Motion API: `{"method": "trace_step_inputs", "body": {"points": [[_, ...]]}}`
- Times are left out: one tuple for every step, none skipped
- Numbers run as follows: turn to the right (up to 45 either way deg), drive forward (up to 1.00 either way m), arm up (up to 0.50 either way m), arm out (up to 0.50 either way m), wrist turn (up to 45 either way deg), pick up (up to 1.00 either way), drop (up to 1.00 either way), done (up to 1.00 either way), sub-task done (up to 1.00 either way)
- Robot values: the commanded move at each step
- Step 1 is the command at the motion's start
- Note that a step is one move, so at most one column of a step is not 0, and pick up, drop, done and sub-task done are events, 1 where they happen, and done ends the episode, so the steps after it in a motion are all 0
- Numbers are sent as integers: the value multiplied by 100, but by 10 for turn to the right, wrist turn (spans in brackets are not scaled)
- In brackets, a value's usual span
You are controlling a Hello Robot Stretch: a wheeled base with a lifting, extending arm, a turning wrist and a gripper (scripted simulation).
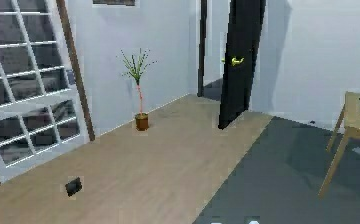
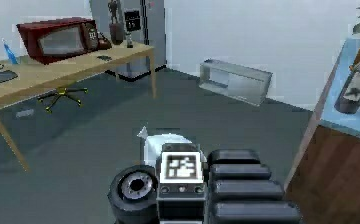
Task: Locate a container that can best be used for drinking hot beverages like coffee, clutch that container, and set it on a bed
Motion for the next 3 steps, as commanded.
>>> {"method": "trace_step_inputs", "body": {"points": [[0,100,0,0,0,0,0,0,0],[0,100,0,0,0,0,0,0,0],[60,0,0,0,0,0,0,0,0]]}}
